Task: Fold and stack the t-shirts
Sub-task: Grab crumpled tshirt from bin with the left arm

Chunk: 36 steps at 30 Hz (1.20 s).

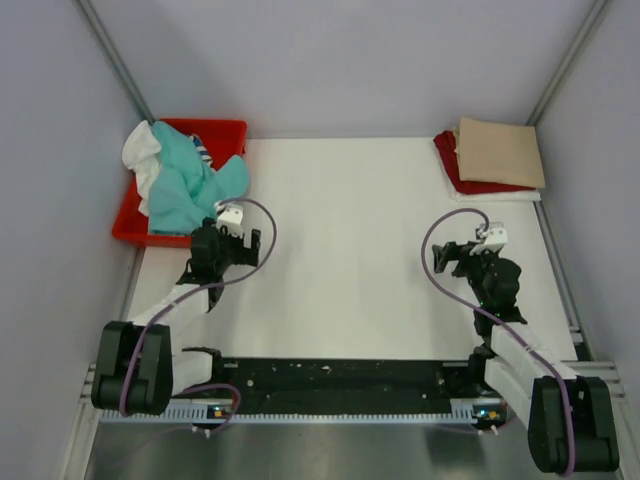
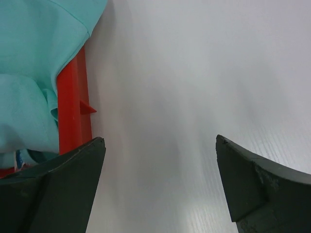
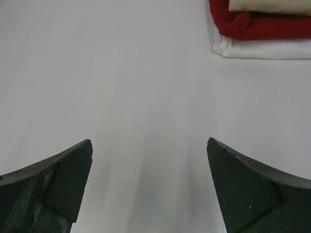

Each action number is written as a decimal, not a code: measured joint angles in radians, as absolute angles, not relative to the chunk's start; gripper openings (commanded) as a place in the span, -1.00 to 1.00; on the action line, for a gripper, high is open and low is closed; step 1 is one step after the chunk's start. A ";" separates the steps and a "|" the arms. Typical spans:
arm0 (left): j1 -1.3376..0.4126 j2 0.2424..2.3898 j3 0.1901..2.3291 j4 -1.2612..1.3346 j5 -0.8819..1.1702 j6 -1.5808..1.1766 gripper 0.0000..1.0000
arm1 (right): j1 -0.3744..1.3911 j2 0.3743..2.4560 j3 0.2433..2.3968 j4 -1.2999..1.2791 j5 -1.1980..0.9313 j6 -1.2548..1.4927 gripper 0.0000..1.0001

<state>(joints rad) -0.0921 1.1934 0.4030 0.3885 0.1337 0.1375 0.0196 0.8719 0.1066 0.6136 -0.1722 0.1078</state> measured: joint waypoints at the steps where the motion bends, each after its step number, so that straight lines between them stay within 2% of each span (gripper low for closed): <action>1: -0.092 1.193 0.406 0.381 0.123 0.130 0.97 | 0.020 0.872 0.107 0.614 -0.169 0.108 0.97; 7: -0.083 1.202 0.620 0.130 -0.003 0.077 0.98 | 0.020 0.846 0.107 0.612 -0.109 0.121 0.97; 14: -0.072 1.261 0.942 -0.085 -0.049 0.199 0.98 | 0.020 0.753 0.144 0.636 -0.062 0.244 0.97; 17: -0.050 1.395 1.106 -0.167 -0.096 0.230 0.84 | 0.020 0.779 0.239 0.610 -0.127 0.267 0.85; 21: 0.029 1.647 1.382 -0.312 -0.075 0.226 0.55 | 0.020 0.868 0.406 0.559 -0.239 0.284 0.70; 25: 0.090 1.897 1.656 -0.474 0.057 0.219 0.53 | 0.020 0.960 0.501 0.528 -0.328 0.296 0.68; 31: 0.096 2.111 1.861 -0.631 0.186 0.172 0.43 | 0.020 1.044 0.526 0.479 -0.398 0.297 0.68; 33: 0.096 2.150 1.903 -0.657 0.202 0.150 0.29 | 0.020 1.055 0.527 0.456 -0.414 0.289 0.68; 36: 0.105 2.177 1.934 -0.668 0.217 0.121 -0.08 | 0.020 1.058 0.539 0.428 -0.432 0.276 0.68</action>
<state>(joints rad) 0.1051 2.1769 1.9335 -0.6682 0.2173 0.1215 0.0196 1.0580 0.5392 0.4278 -0.4320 0.2764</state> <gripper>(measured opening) 0.627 0.838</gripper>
